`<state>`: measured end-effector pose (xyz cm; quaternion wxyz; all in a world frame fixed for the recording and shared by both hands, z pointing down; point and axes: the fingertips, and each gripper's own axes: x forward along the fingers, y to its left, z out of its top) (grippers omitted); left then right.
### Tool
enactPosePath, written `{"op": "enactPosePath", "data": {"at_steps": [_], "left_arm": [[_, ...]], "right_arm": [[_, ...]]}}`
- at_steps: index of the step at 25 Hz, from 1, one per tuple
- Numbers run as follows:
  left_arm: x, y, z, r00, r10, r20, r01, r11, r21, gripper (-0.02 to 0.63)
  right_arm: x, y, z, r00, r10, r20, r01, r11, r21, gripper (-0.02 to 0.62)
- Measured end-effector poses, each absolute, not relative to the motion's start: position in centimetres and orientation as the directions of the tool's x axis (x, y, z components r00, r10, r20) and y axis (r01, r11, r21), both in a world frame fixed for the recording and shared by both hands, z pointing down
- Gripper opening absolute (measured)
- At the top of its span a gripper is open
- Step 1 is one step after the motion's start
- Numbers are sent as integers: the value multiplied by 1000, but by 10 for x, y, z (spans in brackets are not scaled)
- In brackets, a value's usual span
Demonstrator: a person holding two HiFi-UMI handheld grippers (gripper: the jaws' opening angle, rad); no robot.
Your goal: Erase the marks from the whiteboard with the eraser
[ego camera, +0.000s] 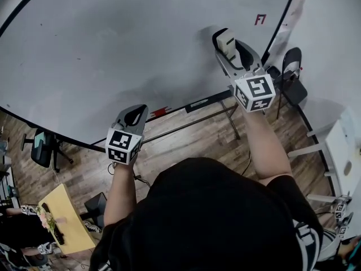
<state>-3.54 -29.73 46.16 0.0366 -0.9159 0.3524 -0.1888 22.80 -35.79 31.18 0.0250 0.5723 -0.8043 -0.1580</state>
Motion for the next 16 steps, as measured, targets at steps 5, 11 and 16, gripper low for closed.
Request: {"op": "enactPosePath", "data": {"at_steps": [5,11,16], "left_arm": [[-25,-287,464,689,-651,318,-626,-756,-192,11],[-15,-277,466,697,-643,317,-622,-762,-181,11],[-11,-269,466,695,-648,312,-626,-759,-179,11]], "right_arm": [[239,-341,323,-336,-935,-115,-917,297,267,249],[247,-325,339,-338,-938,-81,-916,308,258,249],[250,-313,356,-344,-938,-53,-914,321,246,249]]}}
